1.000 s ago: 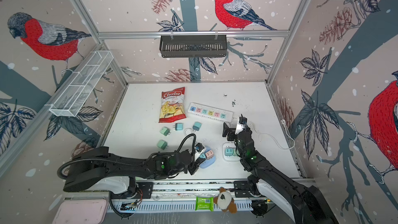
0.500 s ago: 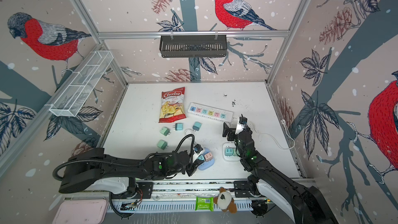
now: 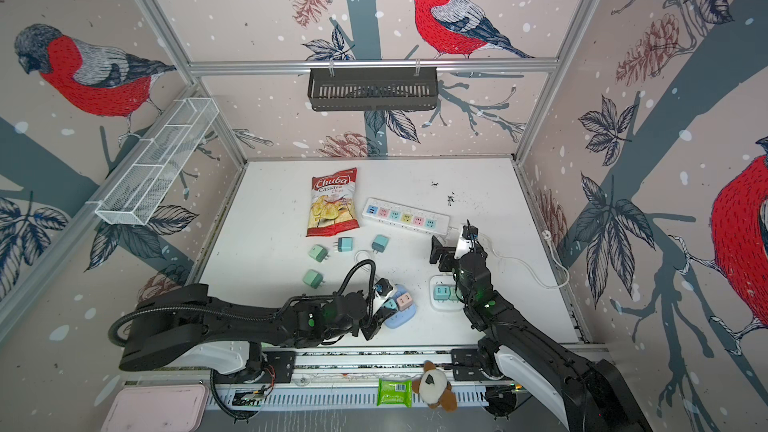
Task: Insert the plug
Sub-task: 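Lower the teal charger with the left gripper into the light-blue socket cube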
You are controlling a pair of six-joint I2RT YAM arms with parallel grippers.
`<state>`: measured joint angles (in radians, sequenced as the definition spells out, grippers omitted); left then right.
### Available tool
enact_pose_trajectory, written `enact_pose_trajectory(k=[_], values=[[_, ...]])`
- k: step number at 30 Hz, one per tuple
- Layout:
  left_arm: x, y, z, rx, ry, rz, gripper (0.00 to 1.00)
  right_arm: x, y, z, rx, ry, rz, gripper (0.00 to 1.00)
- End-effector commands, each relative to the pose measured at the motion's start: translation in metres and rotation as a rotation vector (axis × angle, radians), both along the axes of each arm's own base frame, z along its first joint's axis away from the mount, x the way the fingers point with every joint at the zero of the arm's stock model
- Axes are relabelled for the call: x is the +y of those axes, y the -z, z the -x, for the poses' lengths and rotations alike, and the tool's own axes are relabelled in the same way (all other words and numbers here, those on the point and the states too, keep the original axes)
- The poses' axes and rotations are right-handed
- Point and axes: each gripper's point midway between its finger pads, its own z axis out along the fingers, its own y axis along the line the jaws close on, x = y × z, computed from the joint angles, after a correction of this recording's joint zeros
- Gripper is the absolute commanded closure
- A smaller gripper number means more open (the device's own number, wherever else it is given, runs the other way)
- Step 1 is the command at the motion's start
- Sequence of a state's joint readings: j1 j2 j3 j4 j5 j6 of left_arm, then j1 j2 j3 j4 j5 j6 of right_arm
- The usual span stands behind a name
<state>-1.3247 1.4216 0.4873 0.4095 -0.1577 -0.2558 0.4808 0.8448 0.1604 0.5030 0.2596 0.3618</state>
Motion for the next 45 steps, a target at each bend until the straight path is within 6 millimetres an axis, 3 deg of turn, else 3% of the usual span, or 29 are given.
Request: enact_pose_trajectory(k=[1,16,28,45], values=[[0.025,0.044,0.015,0.063,0.036,-0.173,1.00,0.000,-0.002,0.000,-0.006,0.000,-0.006,0.00],[0.049,0.042,0.002,0.060,-0.111,-0.249,1.00,-0.001,-0.002,-0.001,-0.007,0.000,-0.007,0.00],[0.042,0.023,0.018,0.086,-0.018,-0.126,1.00,0.000,-0.001,-0.003,-0.001,0.000,-0.007,0.00],[0.041,0.026,0.018,0.015,-0.028,-0.148,0.97,-0.002,-0.001,-0.003,-0.001,0.001,-0.014,0.00]])
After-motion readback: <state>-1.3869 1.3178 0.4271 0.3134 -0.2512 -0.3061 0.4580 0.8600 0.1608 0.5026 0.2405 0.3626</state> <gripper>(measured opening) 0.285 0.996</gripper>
